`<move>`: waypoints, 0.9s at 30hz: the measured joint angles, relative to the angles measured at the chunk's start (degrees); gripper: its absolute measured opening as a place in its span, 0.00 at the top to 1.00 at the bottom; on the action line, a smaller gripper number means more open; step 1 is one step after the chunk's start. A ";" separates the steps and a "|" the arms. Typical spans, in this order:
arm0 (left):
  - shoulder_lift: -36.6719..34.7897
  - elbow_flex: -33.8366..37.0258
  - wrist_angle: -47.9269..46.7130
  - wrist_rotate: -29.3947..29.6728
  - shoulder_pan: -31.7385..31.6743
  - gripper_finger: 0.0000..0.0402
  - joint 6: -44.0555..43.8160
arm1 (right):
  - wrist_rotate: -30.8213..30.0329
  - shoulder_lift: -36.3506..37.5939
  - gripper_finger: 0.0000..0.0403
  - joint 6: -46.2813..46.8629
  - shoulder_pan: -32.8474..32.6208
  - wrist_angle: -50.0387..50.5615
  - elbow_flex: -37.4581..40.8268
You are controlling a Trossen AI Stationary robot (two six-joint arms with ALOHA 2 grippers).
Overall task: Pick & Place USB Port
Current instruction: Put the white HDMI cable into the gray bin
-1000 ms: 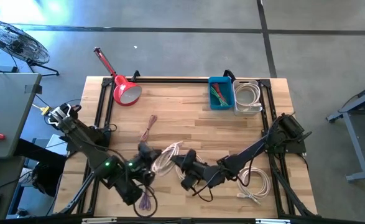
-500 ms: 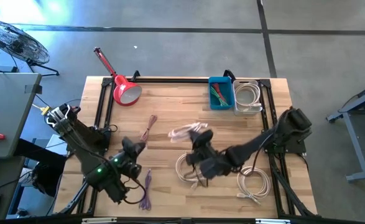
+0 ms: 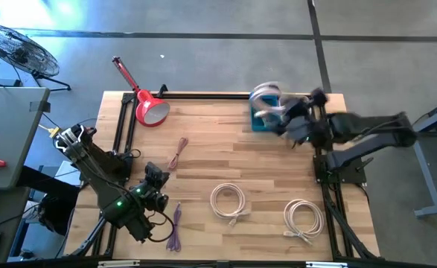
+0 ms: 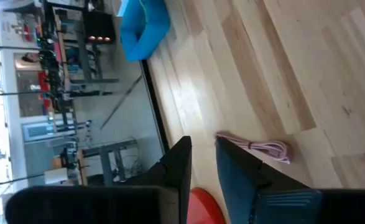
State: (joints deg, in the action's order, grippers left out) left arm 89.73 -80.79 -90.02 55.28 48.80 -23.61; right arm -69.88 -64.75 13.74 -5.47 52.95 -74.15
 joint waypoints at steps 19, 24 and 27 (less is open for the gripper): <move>0.02 -0.02 0.67 2.05 -0.02 0.83 -0.96 | 27.09 0.09 0.91 17.02 32.59 22.57 9.32; 0.02 -0.02 0.64 2.20 -0.02 0.83 -0.87 | 29.92 -0.02 0.91 12.38 37.59 14.72 16.10; 0.02 -0.02 0.50 2.66 -0.02 0.83 -0.83 | 32.73 -0.02 0.91 8.93 40.03 8.28 19.44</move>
State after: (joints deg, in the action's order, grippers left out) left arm 89.76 -80.82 -89.52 57.94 48.77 -24.44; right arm -37.15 -64.77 22.66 34.56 61.23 -54.71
